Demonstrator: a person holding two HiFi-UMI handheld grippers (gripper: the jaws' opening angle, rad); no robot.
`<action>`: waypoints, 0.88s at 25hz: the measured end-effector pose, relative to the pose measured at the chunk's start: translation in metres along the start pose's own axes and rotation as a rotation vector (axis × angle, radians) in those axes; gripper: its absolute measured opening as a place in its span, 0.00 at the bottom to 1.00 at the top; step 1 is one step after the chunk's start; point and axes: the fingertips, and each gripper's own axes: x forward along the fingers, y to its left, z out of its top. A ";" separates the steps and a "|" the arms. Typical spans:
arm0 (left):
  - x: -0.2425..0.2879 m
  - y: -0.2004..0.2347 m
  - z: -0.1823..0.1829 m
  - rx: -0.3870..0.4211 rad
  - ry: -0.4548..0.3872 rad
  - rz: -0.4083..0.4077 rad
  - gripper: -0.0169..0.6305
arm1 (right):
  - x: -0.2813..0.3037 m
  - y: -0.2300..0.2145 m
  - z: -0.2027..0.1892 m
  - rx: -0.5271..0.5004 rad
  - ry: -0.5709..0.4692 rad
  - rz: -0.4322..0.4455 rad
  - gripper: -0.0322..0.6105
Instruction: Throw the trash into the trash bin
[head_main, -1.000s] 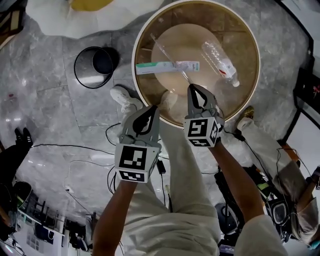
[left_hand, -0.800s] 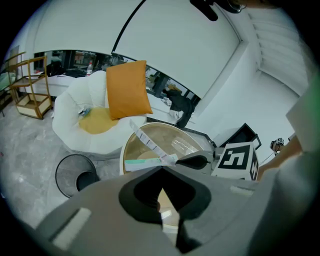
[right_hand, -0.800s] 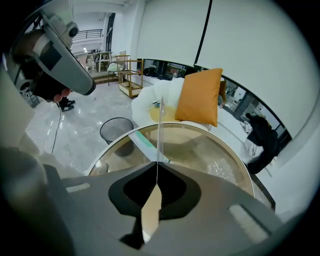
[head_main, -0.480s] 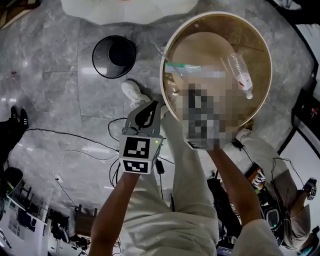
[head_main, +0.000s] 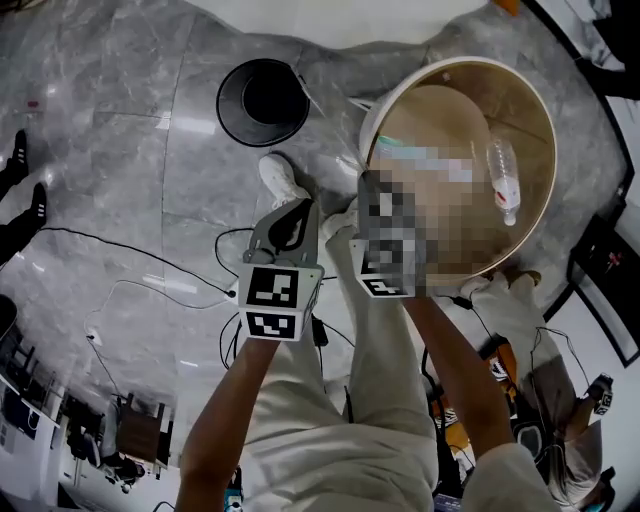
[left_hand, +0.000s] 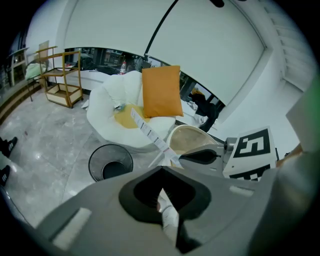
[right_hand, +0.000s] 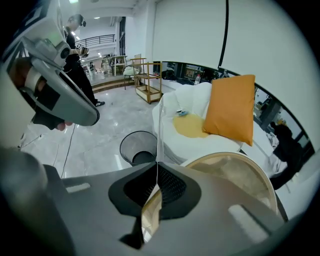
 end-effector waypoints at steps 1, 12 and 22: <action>-0.001 0.006 -0.001 -0.008 -0.006 0.005 0.03 | 0.004 0.005 0.004 -0.002 0.003 0.007 0.10; 0.000 0.066 -0.010 -0.099 -0.040 0.080 0.03 | 0.052 0.047 0.022 0.022 0.109 0.118 0.10; 0.030 0.107 -0.024 -0.163 -0.054 0.097 0.03 | 0.107 0.059 0.016 0.059 0.206 0.155 0.10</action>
